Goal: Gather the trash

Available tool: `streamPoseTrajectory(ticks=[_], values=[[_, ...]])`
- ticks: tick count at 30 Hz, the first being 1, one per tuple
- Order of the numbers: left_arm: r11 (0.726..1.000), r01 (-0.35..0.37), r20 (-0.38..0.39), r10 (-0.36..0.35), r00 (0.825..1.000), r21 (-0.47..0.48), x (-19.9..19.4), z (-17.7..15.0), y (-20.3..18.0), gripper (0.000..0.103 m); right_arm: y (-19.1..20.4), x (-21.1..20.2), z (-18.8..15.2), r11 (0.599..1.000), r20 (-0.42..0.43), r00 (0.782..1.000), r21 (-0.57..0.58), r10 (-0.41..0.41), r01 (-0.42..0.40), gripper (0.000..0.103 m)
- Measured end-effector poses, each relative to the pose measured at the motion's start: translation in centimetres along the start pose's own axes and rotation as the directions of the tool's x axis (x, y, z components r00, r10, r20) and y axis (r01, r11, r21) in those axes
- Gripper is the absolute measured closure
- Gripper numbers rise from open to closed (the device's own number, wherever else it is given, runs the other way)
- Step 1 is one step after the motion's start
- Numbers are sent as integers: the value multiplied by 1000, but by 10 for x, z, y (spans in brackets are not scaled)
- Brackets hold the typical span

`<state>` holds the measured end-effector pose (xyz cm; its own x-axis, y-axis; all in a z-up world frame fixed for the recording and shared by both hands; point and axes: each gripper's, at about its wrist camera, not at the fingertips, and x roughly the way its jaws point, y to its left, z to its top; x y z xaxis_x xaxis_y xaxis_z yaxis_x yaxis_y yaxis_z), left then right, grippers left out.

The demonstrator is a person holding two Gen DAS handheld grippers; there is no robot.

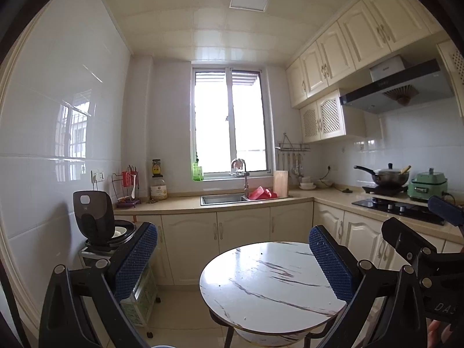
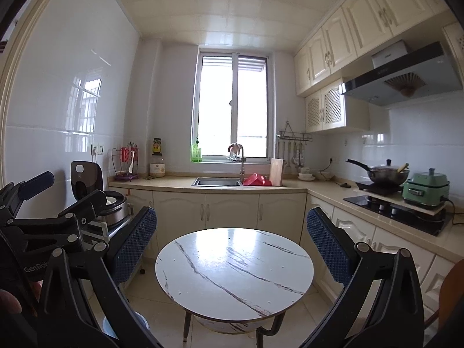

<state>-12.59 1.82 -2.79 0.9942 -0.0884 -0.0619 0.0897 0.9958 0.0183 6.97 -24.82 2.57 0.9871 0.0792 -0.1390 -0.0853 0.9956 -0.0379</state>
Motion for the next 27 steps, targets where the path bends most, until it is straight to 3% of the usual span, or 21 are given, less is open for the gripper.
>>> streamPoseTrajectory(ticks=[27], values=[[1000, 10, 21, -10, 1000, 1, 8, -7, 13, 1, -6, -4, 0, 1000, 6, 1000, 3, -10, 10, 0]])
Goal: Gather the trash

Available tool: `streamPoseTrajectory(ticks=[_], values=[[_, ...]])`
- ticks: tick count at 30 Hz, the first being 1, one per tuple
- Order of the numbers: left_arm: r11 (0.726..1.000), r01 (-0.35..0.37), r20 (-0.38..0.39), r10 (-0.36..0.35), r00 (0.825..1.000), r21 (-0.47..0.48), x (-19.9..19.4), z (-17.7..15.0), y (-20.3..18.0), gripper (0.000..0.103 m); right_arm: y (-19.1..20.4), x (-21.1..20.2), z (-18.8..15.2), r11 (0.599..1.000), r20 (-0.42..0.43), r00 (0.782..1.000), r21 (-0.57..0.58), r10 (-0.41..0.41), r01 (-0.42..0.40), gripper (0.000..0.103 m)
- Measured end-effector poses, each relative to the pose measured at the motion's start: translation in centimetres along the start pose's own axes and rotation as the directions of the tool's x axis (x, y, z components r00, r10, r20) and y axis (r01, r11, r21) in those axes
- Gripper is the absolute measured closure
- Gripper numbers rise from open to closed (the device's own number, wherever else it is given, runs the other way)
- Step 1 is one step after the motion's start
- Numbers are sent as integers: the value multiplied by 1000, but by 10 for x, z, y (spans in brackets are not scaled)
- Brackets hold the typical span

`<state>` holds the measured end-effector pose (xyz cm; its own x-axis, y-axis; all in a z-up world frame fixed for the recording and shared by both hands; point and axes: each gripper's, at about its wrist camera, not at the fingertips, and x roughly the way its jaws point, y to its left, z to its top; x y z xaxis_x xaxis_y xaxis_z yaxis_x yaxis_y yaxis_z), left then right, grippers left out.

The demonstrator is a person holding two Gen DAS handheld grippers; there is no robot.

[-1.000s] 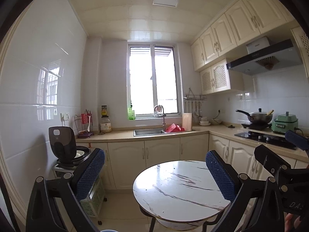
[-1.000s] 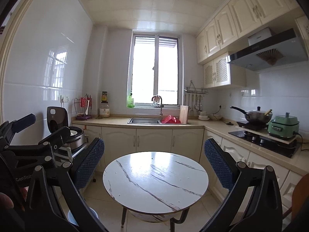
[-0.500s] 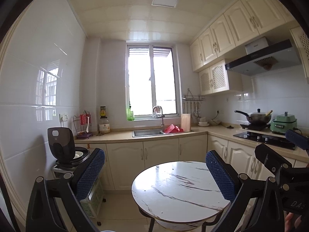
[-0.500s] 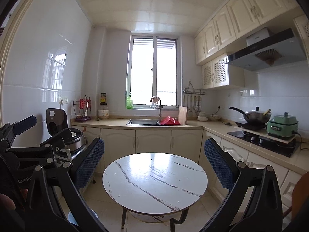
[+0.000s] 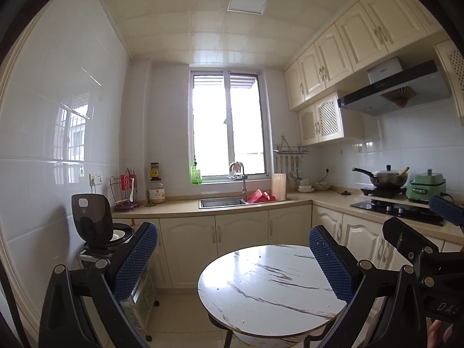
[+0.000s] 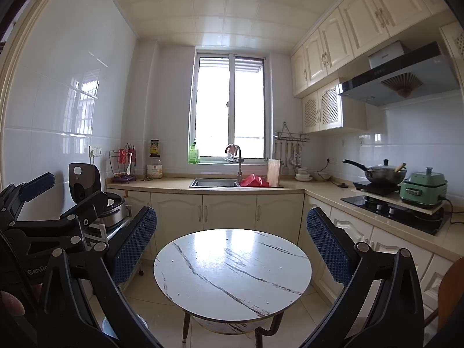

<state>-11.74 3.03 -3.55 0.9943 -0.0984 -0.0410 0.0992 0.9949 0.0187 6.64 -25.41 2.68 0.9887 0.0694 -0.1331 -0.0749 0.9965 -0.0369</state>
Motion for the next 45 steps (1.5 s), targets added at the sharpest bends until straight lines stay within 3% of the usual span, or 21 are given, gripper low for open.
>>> streamPoseTrajectory(ticks=[45], values=[[1000, 9, -7, -9, 1000, 2, 3, -7, 12, 1, 1, -1, -3, 1000, -11, 1000, 6, -12, 12, 0]])
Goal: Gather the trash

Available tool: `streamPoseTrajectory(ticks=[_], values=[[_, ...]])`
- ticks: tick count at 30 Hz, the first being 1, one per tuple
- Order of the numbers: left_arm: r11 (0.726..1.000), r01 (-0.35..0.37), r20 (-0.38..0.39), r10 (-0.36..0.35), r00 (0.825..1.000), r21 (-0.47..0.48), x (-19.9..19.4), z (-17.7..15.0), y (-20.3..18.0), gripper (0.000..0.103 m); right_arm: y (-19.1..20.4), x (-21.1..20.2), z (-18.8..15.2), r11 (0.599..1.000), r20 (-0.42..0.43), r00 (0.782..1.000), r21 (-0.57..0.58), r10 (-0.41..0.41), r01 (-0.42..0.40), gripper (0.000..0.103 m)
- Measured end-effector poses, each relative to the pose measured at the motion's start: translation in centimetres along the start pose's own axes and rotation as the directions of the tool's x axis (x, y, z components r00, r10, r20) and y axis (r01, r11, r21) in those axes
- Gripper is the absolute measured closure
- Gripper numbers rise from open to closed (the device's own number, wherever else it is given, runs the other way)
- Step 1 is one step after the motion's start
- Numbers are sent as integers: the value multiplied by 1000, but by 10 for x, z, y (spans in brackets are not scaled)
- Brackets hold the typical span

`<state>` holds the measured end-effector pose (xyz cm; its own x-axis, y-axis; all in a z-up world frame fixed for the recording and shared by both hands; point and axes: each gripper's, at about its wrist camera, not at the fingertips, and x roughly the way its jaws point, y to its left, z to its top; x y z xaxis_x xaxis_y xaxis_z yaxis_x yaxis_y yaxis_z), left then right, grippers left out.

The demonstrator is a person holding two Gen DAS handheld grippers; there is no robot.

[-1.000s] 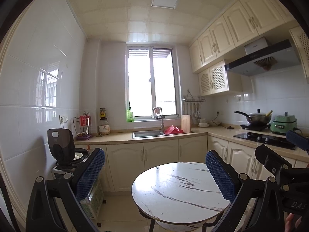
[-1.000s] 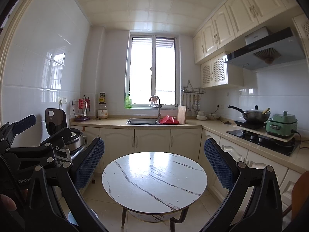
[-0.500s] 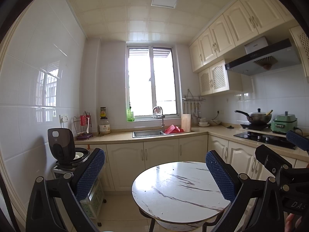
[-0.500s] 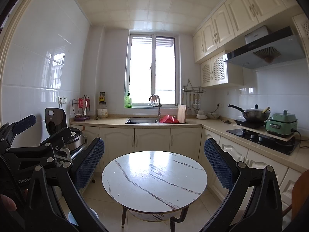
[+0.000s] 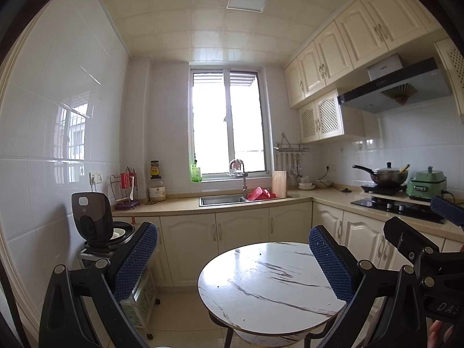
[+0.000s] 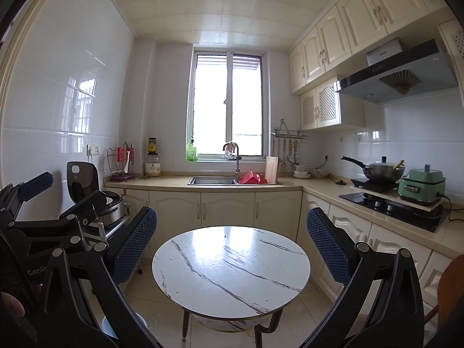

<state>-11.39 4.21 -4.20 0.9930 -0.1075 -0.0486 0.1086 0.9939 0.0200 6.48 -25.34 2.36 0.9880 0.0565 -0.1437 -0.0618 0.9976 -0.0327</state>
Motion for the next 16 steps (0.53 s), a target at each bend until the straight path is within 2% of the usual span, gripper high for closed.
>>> streamPoseTrajectory(ticks=[16], values=[[1000, 1, -2, -1, 1000, 2, 2, -2, 5, 1, 1, -1, -1, 1000, -2, 1000, 0, -1, 1, 0]])
